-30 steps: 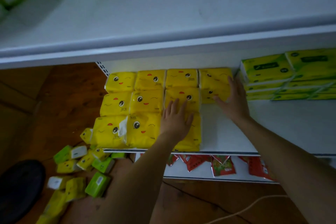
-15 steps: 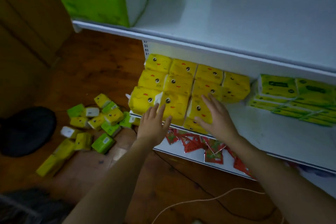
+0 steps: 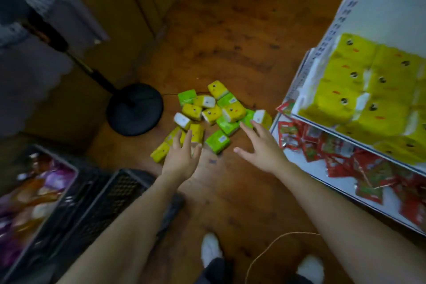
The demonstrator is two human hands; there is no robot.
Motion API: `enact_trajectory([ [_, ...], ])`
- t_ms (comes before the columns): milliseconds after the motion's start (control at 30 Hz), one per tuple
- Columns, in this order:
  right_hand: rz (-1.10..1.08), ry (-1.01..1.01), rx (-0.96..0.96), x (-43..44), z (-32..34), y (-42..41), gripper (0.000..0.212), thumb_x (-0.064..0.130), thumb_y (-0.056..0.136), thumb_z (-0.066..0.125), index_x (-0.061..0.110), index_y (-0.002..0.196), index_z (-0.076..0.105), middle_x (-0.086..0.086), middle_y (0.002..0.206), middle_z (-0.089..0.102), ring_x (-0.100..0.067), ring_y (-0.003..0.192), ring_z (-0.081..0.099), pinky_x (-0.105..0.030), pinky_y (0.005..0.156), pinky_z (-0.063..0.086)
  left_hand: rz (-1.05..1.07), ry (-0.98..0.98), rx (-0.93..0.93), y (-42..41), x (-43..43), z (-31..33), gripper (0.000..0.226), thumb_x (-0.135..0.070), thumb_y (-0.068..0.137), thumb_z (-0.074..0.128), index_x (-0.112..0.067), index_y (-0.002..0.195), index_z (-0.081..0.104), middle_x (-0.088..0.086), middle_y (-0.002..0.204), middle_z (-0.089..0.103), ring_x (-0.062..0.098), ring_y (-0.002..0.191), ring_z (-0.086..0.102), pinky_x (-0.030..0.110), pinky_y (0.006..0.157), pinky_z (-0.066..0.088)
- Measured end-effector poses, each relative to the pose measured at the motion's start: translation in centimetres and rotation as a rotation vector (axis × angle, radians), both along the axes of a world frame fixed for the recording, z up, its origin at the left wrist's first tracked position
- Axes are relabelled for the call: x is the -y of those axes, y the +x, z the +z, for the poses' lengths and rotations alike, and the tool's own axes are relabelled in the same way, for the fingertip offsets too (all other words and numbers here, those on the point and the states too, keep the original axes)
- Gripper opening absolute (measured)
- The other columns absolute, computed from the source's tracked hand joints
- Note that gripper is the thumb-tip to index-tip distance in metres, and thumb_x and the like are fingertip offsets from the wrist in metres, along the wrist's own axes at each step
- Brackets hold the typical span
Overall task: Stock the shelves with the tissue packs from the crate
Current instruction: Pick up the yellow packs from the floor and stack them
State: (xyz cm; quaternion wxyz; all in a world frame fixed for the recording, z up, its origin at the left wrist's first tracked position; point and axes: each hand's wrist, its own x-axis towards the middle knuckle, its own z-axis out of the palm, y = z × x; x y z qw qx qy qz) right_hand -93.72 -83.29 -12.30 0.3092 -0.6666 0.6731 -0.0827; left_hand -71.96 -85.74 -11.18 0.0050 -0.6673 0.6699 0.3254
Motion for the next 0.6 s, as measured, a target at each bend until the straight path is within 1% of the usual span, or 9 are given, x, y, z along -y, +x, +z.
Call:
enact_trajectory([
  [100, 0.076, 0.087, 0.017, 0.8, -1.3, 5.6, 0.073, 0.05, 0.087, 0.055, 0.03, 0.147, 0.018, -0.005, 0.156, 0.01, -0.03, 0.14, 0.019, -0.042, 0.113, 0.021, 0.096, 0.038, -0.005, 5.9, 1.6, -0.7, 0.059, -0.037, 0.099, 0.036, -0.015, 0.15, 0.015, 0.014, 0.156, 0.005, 0.032, 0.142, 0.015, 0.041, 0.112, 0.021],
  [200, 0.157, 0.187, -0.005, 1.6, -2.7, 8.4, 0.074, 0.051, 0.088, 0.052, 0.033, 0.147, 0.013, -0.002, 0.156, 0.004, -0.029, 0.141, 0.017, -0.04, 0.113, 0.02, 0.176, 0.064, -0.041, 8.5, 3.0, -1.8, 0.059, -0.038, 0.099, 0.035, -0.017, 0.15, 0.013, 0.013, 0.156, 0.005, 0.035, 0.141, 0.017, 0.044, 0.111, 0.023],
  [267, 0.167, 0.237, 0.006, 2.5, -3.7, 9.4, 0.075, 0.051, 0.088, 0.053, 0.034, 0.147, 0.011, -0.002, 0.157, 0.002, -0.028, 0.142, 0.016, -0.04, 0.112, 0.02, 0.219, 0.087, -0.075, 9.3, 3.6, -2.9, 0.058, -0.038, 0.1, 0.035, -0.018, 0.15, 0.014, 0.012, 0.156, 0.005, 0.034, 0.141, 0.016, 0.043, 0.11, 0.024],
  [400, 0.069, 0.317, 0.115, 5.3, -5.9, 10.1, 0.075, 0.052, 0.087, 0.053, 0.037, 0.147, 0.011, 0.002, 0.156, 0.001, -0.028, 0.143, 0.013, -0.045, 0.11, 0.027, 0.301, 0.185, -0.1, 10.0, 5.5, -5.5, 0.06, -0.04, 0.1, 0.032, -0.018, 0.151, 0.011, 0.012, 0.156, 0.003, 0.032, 0.142, 0.013, 0.042, 0.111, 0.022],
  [600, 0.007, 0.407, 0.163, 11.3, -11.1, 10.7, 0.077, 0.048, 0.086, 0.056, 0.034, 0.147, 0.011, -0.006, 0.155, 0.007, -0.029, 0.142, 0.016, -0.041, 0.108, 0.031, 0.368, 0.269, -0.145, 10.6, 10.5, -9.5, 0.058, -0.038, 0.1, 0.032, -0.021, 0.151, 0.009, 0.012, 0.155, 0.006, 0.035, 0.139, 0.021, 0.043, 0.109, 0.027],
])
